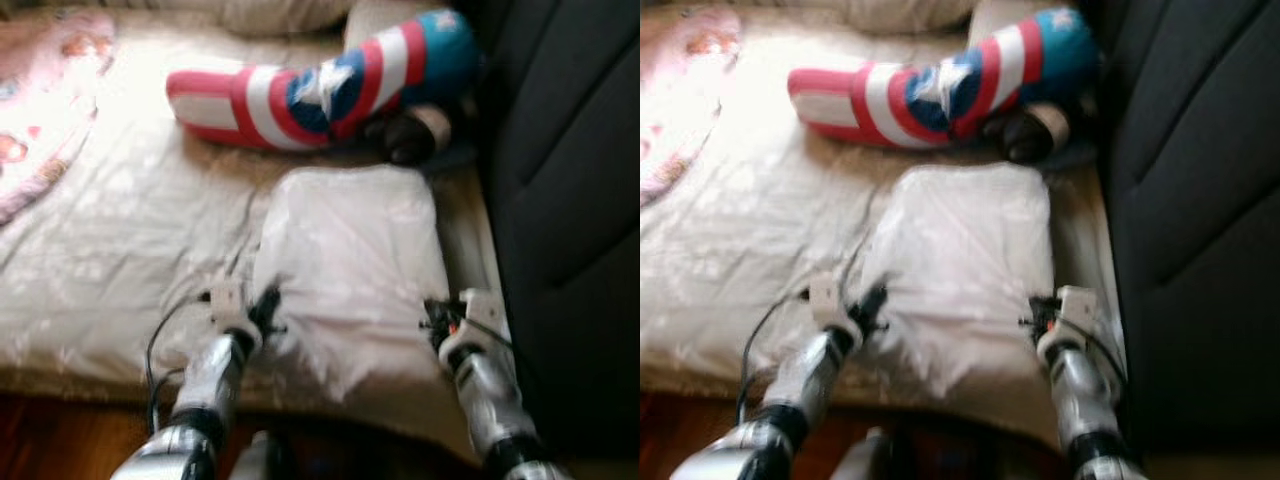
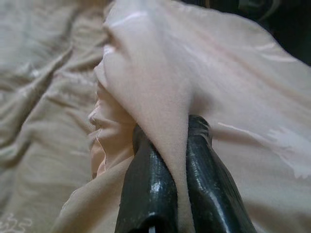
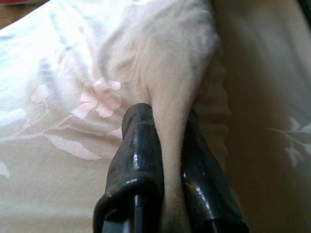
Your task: Clean up the room
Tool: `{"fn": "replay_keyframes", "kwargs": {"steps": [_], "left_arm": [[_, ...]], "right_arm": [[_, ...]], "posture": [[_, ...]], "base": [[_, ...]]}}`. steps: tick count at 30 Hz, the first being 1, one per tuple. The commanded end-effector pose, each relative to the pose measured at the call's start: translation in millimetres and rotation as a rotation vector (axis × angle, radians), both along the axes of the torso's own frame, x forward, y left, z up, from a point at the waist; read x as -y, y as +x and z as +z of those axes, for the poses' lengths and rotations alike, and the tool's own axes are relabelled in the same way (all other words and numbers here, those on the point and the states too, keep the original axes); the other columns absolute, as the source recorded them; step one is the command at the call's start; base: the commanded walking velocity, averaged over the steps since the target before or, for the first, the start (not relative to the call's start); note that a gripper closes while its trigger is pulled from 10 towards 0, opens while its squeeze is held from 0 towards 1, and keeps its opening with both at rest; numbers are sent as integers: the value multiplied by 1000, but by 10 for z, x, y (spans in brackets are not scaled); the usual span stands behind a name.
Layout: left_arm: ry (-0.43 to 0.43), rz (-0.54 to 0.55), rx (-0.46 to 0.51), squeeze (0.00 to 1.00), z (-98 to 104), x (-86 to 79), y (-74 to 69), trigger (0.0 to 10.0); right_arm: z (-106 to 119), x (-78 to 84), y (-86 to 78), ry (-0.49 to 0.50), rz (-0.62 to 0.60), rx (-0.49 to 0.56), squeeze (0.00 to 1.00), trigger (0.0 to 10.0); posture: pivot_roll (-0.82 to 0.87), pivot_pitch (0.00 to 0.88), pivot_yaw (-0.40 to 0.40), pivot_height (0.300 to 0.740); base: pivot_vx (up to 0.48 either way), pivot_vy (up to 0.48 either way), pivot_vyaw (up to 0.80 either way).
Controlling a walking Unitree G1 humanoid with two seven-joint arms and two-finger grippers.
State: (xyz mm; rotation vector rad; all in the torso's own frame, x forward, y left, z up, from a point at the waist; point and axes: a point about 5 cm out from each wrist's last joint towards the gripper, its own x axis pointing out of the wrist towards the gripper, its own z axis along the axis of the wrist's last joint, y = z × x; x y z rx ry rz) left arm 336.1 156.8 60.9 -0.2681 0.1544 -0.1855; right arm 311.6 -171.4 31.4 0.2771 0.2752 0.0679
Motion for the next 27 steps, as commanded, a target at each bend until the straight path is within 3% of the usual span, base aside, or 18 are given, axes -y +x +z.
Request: {"fn": "replay_keyframes", "kwargs": {"steps": [1, 15, 27], "left_arm": [[3, 76, 81, 0, 136, -163, 38, 10000], [1, 90, 79, 0, 130, -233, 26, 10000], [-33, 42, 55, 0, 100, -232, 12, 10000]], "right_arm": [[3, 271, -46, -28, -96, 6, 0, 10000], [-40, 266, -96, -23, -99, -4, 0, 10000], [-52, 226, -99, -12, -87, -13, 0, 10000]], "posture": [[-23, 189, 2, 740], [-26, 212, -5, 740], [-22, 224, -14, 740]], "base": [[0, -371, 0], [0, -374, 0], [0, 0, 0]]}}
